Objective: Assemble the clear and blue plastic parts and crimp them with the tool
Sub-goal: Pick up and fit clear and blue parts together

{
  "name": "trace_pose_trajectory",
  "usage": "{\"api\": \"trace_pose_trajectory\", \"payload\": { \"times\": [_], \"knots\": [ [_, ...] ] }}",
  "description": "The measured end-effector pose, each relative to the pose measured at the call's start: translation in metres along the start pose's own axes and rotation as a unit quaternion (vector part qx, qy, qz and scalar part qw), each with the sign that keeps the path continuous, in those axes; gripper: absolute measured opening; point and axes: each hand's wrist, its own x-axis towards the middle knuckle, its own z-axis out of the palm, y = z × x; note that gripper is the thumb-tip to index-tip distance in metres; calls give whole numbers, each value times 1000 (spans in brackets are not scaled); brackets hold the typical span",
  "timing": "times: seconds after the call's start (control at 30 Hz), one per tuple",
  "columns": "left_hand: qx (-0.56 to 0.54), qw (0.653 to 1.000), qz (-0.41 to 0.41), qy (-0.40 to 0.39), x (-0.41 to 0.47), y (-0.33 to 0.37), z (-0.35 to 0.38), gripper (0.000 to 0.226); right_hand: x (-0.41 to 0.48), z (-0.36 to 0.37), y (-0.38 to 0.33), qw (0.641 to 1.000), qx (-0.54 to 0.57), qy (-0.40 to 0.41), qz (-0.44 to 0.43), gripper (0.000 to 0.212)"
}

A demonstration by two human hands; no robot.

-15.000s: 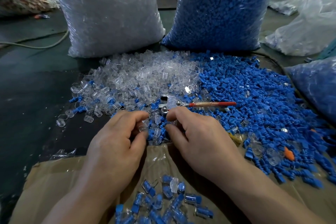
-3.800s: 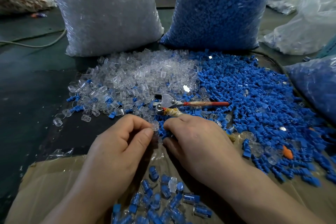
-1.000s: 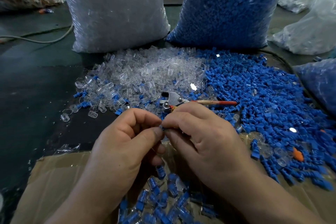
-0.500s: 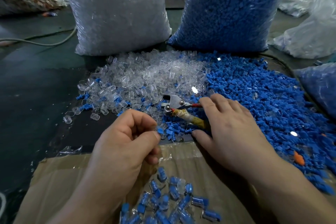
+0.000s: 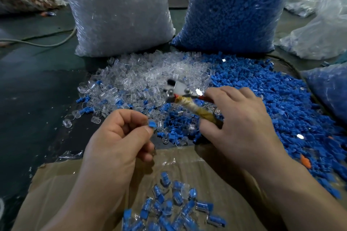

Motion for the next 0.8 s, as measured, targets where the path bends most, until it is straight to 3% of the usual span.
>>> {"api": "trace_pose_trajectory", "payload": {
  "times": [0.1, 0.3, 0.6, 0.8],
  "knots": [
    [-8, 1000, 15, 14, 2, -1, -3, 25, -6, -6, -3, 998, 45, 25, -25, 57],
    [-21, 999, 30, 19, 3, 2, 0, 33, -13, -10, -3, 991, 58, -79, -93, 55],
    [-27, 998, 59, -6, 1, 1, -4, 35, -16, -11, -2, 984, 74, -82, -139, 58],
    [-12, 997, 74, -17, 0, 1, -4, 17, -13, -12, -5, 985, 45, -82, -144, 58]
  ]
}}
